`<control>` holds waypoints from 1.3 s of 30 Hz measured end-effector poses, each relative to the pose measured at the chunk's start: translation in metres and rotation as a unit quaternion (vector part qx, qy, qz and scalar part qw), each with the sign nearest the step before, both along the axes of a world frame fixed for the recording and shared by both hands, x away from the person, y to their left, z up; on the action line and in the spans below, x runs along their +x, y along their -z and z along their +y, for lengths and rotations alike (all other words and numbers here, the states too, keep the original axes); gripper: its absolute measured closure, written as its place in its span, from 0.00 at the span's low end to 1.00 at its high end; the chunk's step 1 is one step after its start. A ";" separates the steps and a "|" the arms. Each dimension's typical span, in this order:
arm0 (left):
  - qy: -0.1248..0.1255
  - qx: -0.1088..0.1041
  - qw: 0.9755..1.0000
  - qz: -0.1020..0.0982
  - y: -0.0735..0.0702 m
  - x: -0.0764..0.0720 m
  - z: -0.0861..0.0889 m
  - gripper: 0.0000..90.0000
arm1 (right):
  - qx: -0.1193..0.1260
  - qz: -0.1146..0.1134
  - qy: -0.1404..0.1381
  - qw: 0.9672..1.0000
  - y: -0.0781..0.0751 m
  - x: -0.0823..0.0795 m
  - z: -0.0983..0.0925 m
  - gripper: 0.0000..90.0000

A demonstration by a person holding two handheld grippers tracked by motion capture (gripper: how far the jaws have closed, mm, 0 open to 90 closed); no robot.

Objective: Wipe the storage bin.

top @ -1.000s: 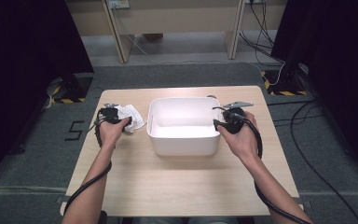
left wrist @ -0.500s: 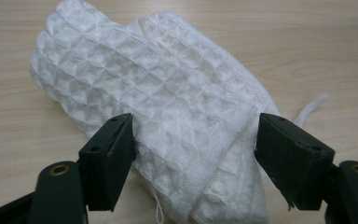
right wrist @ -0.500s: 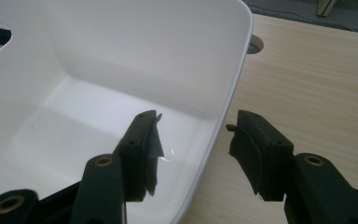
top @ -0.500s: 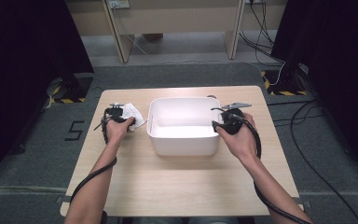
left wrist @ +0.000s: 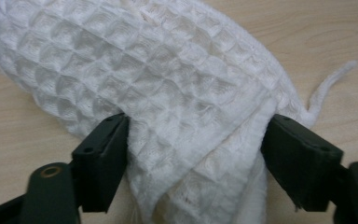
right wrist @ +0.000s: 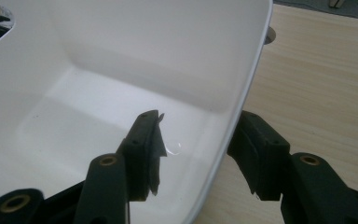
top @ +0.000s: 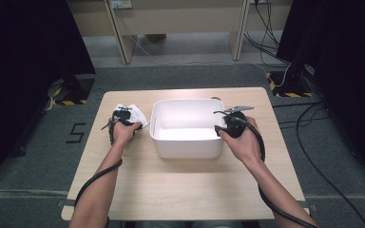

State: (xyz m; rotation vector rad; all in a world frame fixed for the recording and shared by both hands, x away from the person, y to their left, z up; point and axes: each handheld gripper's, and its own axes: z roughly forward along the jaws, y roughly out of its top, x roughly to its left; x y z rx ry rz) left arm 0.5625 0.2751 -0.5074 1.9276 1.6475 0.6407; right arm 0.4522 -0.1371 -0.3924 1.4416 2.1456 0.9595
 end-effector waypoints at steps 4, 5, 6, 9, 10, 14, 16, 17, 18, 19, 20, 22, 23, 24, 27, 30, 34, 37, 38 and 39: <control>-0.003 0.007 1.000 -0.002 -0.002 -0.001 0.004 0.49 | 0.001 0.001 0.001 1.000 0.000 0.000 0.000 0.59; -0.004 0.013 1.000 -0.003 -0.003 -0.001 0.004 0.59 | -0.001 0.001 -0.001 1.000 0.001 0.000 -0.001 0.59; -0.004 0.013 1.000 -0.003 -0.003 -0.001 0.004 0.62 | -0.001 0.001 -0.001 1.000 0.001 0.000 -0.001 0.59; 0.001 0.032 0.999 0.010 -0.006 -0.001 0.002 0.73 | 0.001 0.002 -0.002 1.000 0.001 0.000 -0.001 0.59; 0.001 0.032 0.999 0.010 -0.006 -0.001 0.002 0.75 | 0.001 0.002 -0.002 1.000 0.001 0.000 -0.001 0.59; 0.012 0.046 0.999 0.023 -0.009 -0.001 0.000 0.80 | -0.005 0.006 -0.005 1.000 0.006 0.000 0.000 0.59; 0.016 0.048 0.998 0.023 -0.009 -0.003 0.000 0.82 | -0.006 0.008 -0.005 1.000 0.008 0.001 -0.001 0.59; 0.018 0.049 0.998 0.023 -0.009 -0.004 0.001 0.82 | -0.004 0.008 -0.006 1.000 0.008 0.001 -0.001 0.59; 0.019 0.049 0.998 0.023 -0.009 -0.005 0.001 0.83 | -0.003 0.006 -0.007 1.000 0.008 0.002 -0.001 0.59; 0.020 0.050 0.998 0.022 -0.009 -0.007 0.002 0.83 | -0.002 0.005 -0.005 1.000 0.007 0.002 -0.001 0.59; 0.021 0.048 0.998 0.020 -0.009 -0.008 0.002 0.83 | -0.001 0.003 -0.004 1.000 0.006 0.002 -0.001 0.59; 0.022 0.032 0.999 0.015 -0.010 -0.013 0.004 0.84 | 0.001 0.001 -0.004 1.000 0.004 0.002 -0.001 0.59; 0.023 0.028 0.999 0.011 -0.011 -0.015 0.005 0.84 | 0.003 0.001 -0.003 1.000 0.003 0.002 -0.002 0.59; 0.022 0.025 0.999 0.007 -0.012 -0.018 0.006 0.84 | 0.003 0.001 -0.003 1.000 0.003 0.002 -0.002 0.59; 0.029 -0.001 0.999 -0.021 -0.022 -0.039 0.013 0.85 | 0.008 -0.001 0.000 1.000 0.001 0.001 -0.002 0.58; 0.038 -0.003 0.999 -0.038 -0.026 -0.052 0.014 0.85 | 0.010 -0.005 0.001 1.000 -0.001 0.002 -0.002 0.58; 0.054 -0.010 0.996 -0.064 -0.034 -0.083 0.013 0.85 | 0.018 -0.006 0.003 1.000 -0.001 0.002 -0.003 0.58; 0.068 -0.017 0.994 -0.080 -0.038 -0.108 0.010 0.85 | 0.020 -0.009 0.005 1.000 -0.002 0.002 -0.004 0.60; 0.073 -0.017 0.994 -0.083 -0.039 -0.115 0.008 0.85 | 0.020 -0.009 0.005 1.000 -0.002 0.002 -0.004 0.60; 0.081 -0.018 0.992 -0.092 -0.041 -0.129 0.007 0.85 | 0.019 -0.010 0.004 1.000 -0.003 0.001 -0.004 0.60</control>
